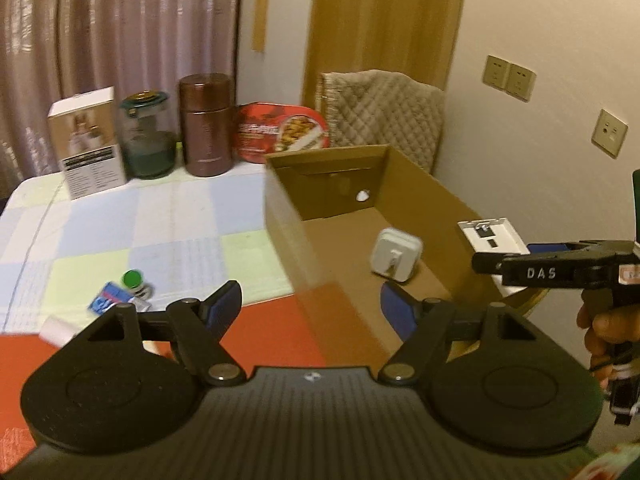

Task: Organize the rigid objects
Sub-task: 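Carry the lid and plug adapter into the cardboard box and release both, then return both tools to the table and approach the white Midea remote with the right tool, then grasp the white remote with the right tool while the left tool grasps the wire rack, then carry the remote and wire rack into the cardboard box and release both, then withdraw both tools from the box back over the table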

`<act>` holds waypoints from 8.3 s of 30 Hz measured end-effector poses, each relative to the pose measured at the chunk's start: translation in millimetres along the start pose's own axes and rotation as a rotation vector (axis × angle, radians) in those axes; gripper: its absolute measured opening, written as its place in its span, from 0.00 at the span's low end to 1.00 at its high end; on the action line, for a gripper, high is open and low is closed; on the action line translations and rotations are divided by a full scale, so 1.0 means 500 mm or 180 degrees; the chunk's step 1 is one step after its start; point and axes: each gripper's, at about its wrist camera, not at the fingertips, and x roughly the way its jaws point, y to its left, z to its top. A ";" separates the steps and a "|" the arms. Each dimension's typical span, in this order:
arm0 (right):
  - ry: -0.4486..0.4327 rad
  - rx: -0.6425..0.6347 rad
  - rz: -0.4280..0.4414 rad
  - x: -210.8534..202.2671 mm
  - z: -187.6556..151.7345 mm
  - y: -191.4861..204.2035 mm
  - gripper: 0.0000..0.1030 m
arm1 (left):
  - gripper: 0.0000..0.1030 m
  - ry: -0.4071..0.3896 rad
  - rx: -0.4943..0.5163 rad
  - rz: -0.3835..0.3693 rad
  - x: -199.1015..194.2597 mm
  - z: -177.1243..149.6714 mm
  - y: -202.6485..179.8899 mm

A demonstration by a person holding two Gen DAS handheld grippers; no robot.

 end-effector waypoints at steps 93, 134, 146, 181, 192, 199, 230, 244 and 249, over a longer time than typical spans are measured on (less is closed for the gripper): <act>0.0322 -0.0536 0.0405 0.099 -0.305 0.423 0.36 | 0.77 0.0192 -0.0164 0.0364 0.022 -0.293 0.293; 0.0350 -0.0527 0.0378 0.095 -0.300 0.421 0.36 | 0.47 0.0354 -0.0229 0.0441 0.036 -0.301 0.262; 0.0253 -0.0485 0.0429 -0.005 -0.293 0.402 0.36 | 0.47 0.0371 -0.0363 0.0491 -0.064 -0.302 0.239; -0.0422 -0.0123 0.0051 -0.184 -0.012 0.133 0.36 | 0.47 -0.0122 0.0128 -0.0154 -0.130 -0.068 -0.045; -0.0266 -0.0031 -0.0052 -0.117 0.027 0.023 0.36 | 0.47 -0.0096 0.0220 -0.0343 -0.026 0.005 -0.121; -0.0138 -0.0036 -0.0001 -0.068 0.035 0.012 0.36 | 0.47 -0.0003 0.0295 -0.0334 0.028 0.025 -0.137; 0.0041 0.0082 0.0084 -0.015 0.023 0.011 0.36 | 0.61 -0.0077 -0.0168 0.0029 -0.020 -0.018 -0.026; -0.0392 0.0273 0.0313 -0.116 0.035 0.059 0.71 | 0.62 -0.0037 -0.0356 0.0212 -0.097 -0.079 0.046; -0.0447 0.0208 0.0502 -0.174 0.006 0.124 0.71 | 0.63 -0.0056 -0.0431 0.0388 -0.153 -0.105 0.096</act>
